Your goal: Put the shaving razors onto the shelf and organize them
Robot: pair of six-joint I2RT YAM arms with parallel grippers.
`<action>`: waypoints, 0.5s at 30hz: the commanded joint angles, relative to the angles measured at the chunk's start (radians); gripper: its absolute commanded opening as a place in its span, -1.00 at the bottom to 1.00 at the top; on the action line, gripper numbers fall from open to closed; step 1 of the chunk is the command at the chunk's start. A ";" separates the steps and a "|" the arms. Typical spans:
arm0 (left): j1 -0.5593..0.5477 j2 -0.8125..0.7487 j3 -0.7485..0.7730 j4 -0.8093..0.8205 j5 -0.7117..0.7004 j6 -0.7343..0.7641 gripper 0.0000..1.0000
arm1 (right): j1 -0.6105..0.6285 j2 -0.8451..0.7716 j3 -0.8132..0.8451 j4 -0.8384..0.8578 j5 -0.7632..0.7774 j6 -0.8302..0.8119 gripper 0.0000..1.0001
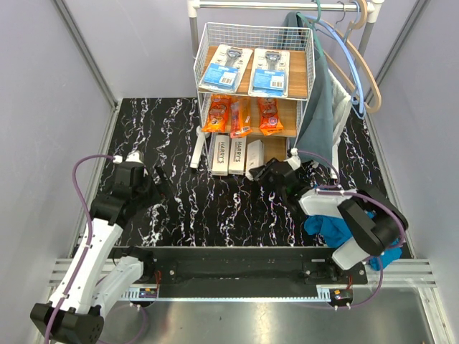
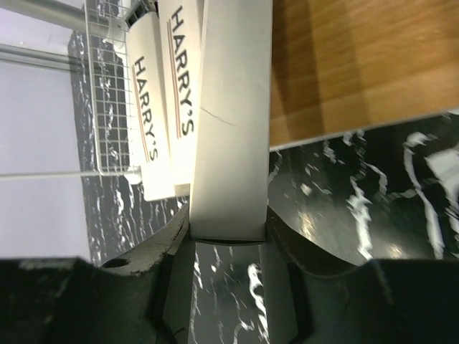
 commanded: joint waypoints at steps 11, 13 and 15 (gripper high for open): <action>-0.001 -0.025 0.005 0.052 0.104 -0.015 0.98 | -0.016 0.169 0.118 0.084 -0.042 0.081 -0.68; -0.001 -0.024 0.002 0.055 0.105 -0.014 0.98 | -0.017 0.172 0.116 0.076 -0.042 0.085 -0.53; -0.001 -0.026 -0.004 0.056 0.108 -0.012 0.98 | -0.017 0.174 0.112 0.076 -0.039 0.099 -0.46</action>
